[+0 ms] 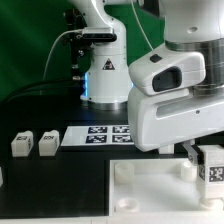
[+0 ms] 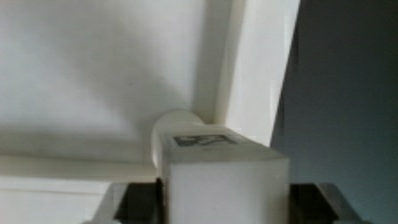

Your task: Assemble one leg

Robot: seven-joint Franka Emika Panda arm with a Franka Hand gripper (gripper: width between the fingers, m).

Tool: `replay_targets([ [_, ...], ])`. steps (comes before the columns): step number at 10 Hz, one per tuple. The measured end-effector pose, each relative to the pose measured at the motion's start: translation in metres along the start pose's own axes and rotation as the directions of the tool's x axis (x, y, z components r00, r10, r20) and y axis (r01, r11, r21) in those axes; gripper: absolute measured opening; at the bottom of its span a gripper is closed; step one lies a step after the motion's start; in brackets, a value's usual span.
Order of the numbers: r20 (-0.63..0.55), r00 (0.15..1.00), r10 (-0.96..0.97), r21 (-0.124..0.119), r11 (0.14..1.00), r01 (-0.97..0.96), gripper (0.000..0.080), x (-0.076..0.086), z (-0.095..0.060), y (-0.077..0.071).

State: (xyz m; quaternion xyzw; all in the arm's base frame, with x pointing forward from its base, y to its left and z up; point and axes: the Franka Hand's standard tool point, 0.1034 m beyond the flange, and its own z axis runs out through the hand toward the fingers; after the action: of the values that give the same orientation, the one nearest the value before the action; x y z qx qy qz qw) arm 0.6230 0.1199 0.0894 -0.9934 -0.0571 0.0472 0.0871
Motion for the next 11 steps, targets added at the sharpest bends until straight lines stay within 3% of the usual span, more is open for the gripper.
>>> replay_targets([
  [1,-0.001,0.997,0.081,0.002,0.997,-0.081,0.031,0.002,-0.0002,-0.0003],
  [2,0.003,0.957,0.291,0.027,0.956,-0.291,0.031,0.0031,-0.0002,-0.0008],
  [5,0.049,0.661,0.749,0.109,0.654,-0.749,0.0309,0.0064,0.0001,0.0016],
  [6,0.04,0.564,0.824,0.113,0.558,-0.822,0.0309,0.0051,0.0012,-0.0013],
  [8,0.054,0.466,0.883,0.11,0.459,-0.882,0.0308,0.0041,0.0025,-0.0053],
  [10,0.082,0.26,0.962,0.108,0.251,-0.962,0.0303,0.0052,0.0035,-0.0056],
  [11,0.126,0.122,0.985,0.163,0.1,-0.981,0.0299,0.0075,0.003,-0.0001],
])
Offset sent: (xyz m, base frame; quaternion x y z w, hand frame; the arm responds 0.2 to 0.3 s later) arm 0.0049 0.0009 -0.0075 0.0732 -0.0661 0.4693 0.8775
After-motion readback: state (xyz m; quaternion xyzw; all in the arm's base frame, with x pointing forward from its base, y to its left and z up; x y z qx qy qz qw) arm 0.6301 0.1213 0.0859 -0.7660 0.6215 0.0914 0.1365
